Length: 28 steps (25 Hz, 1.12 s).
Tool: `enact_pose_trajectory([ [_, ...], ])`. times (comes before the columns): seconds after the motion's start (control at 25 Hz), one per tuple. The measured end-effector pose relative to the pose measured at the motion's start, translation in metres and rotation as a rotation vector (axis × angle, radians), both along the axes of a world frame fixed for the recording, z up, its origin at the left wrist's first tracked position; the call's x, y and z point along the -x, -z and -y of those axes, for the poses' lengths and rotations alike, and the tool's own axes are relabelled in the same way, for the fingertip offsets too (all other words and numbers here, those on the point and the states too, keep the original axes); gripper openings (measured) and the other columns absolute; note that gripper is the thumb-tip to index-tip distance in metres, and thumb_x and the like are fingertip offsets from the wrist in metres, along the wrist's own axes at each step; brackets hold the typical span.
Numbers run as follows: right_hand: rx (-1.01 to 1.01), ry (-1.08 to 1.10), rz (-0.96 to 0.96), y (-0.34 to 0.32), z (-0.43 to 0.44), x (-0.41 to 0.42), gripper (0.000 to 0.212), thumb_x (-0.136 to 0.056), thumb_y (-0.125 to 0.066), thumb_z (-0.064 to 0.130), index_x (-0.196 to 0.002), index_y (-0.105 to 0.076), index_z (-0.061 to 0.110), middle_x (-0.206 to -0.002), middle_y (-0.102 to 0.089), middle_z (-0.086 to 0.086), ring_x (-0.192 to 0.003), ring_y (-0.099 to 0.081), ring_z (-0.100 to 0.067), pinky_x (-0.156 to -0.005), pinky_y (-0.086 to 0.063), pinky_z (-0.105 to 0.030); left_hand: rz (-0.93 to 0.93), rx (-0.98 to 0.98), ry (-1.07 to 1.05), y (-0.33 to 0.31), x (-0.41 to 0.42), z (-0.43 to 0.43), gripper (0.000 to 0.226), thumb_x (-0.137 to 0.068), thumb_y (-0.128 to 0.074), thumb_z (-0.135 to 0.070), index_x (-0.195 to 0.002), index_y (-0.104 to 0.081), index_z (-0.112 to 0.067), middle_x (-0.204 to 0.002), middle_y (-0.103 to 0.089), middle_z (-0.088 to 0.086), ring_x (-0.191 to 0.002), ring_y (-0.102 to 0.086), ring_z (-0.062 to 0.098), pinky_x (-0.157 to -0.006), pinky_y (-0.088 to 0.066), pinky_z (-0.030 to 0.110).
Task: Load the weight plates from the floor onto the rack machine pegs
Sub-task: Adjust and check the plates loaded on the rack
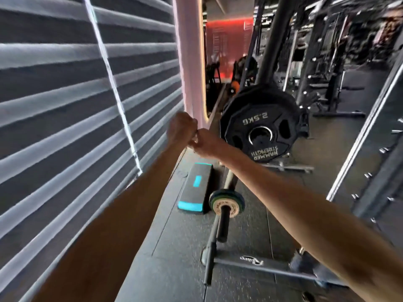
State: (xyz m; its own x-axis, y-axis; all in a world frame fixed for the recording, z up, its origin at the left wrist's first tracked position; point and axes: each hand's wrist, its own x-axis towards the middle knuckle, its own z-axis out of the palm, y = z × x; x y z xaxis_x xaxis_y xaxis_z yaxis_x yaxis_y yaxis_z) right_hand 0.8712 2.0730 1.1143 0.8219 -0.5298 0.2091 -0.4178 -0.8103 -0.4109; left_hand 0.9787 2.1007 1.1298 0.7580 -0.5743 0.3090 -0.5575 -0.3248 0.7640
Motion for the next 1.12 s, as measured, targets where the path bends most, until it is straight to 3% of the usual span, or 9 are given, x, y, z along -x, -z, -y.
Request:
enact_pose_trajectory([
  [0.12,0.119,0.014,0.176,-0.049,-0.01,0.029,0.038,-0.1,-0.053,0.036,-0.109,-0.067,0.002,-0.111,-0.069,-0.021,-0.106,-0.064,-0.038,-0.085,-0.049,-0.04,0.023,0.162,0.037,-0.044,0.019,-0.018,0.026,-0.079,-0.06,-0.024,-0.09,-0.072,-0.003,-0.089,-0.074,0.018,-0.085,-0.072,0.03,-0.078,-0.06,0.041],
  [0.24,0.121,0.144,0.358,-0.069,0.008,0.075,0.034,-0.096,-0.059,0.04,-0.103,-0.067,0.007,-0.099,-0.072,-0.013,-0.095,-0.067,-0.032,-0.081,-0.054,-0.04,0.016,0.16,0.145,-0.052,0.048,-0.008,0.017,-0.086,-0.058,-0.029,-0.089,-0.068,-0.015,-0.082,-0.073,0.013,-0.079,-0.073,0.031,-0.075,-0.061,0.044],
  [0.36,0.25,0.362,0.426,-0.062,0.035,0.13,0.025,-0.096,-0.058,0.034,-0.102,-0.066,0.011,-0.096,-0.071,-0.009,-0.093,-0.067,-0.028,-0.075,-0.051,-0.034,0.114,0.122,0.214,-0.031,0.09,0.015,0.037,-0.094,-0.056,-0.044,-0.119,-0.057,-0.017,-0.118,-0.067,0.014,-0.11,-0.063,0.031,-0.094,-0.051,0.039],
  [0.44,0.355,0.445,0.472,-0.051,0.052,0.161,0.025,-0.095,-0.061,0.034,-0.107,-0.062,0.012,-0.103,-0.065,-0.009,-0.099,-0.062,-0.028,-0.083,-0.051,-0.037,0.121,0.087,0.27,-0.014,0.115,0.031,0.061,-0.096,-0.05,-0.051,-0.143,-0.038,-0.014,-0.14,-0.048,0.017,-0.131,-0.045,0.034,-0.107,-0.04,0.045],
  [0.52,0.418,0.513,0.463,-0.037,0.069,0.182,0.036,-0.093,-0.064,0.036,-0.117,-0.057,0.01,-0.114,-0.057,-0.013,-0.109,-0.055,-0.03,-0.093,-0.048,-0.04,0.127,0.1,0.281,-0.003,0.131,0.042,0.069,-0.095,-0.047,-0.056,-0.15,-0.026,-0.019,-0.148,-0.036,0.015,-0.138,-0.032,0.034,-0.11,-0.034,0.053],
  [0.72,0.188,0.474,0.387,-0.012,0.095,0.192,0.067,-0.093,-0.062,0.043,-0.143,-0.037,0.006,-0.14,-0.043,-0.02,-0.131,-0.043,-0.036,-0.108,-0.037,-0.045,0.325,0.157,0.24,0.019,0.127,0.062,0.073,-0.093,-0.04,-0.063,-0.152,-0.024,-0.022,-0.153,-0.032,0.011,-0.142,-0.03,0.034,-0.11,-0.032,0.061],
  [0.88,0.099,0.412,0.598,-0.004,0.098,0.185,0.064,-0.096,-0.061,0.035,-0.145,-0.032,0.006,-0.141,-0.049,-0.015,-0.133,-0.044,-0.029,-0.106,-0.034,-0.031,0.34,0.256,0.274,0.028,0.12,0.066,0.078,-0.089,-0.03,-0.073,-0.153,-0.02,-0.029,-0.153,-0.032,0.007,-0.14,-0.034,0.029,-0.109,-0.039,0.056],
  [1.12,-0.014,0.444,0.659,0.01,0.114,0.176,0.057,-0.096,-0.058,0.042,-0.142,-0.04,0.013,-0.135,-0.051,-0.01,-0.129,-0.047,-0.025,-0.106,-0.043,-0.04,0.425,0.235,0.245,0.031,0.12,0.068,0.071,-0.09,-0.03,-0.07,-0.153,-0.021,-0.037,-0.149,-0.03,0.01,-0.137,-0.032,0.028,-0.105,-0.045,0.052],
])
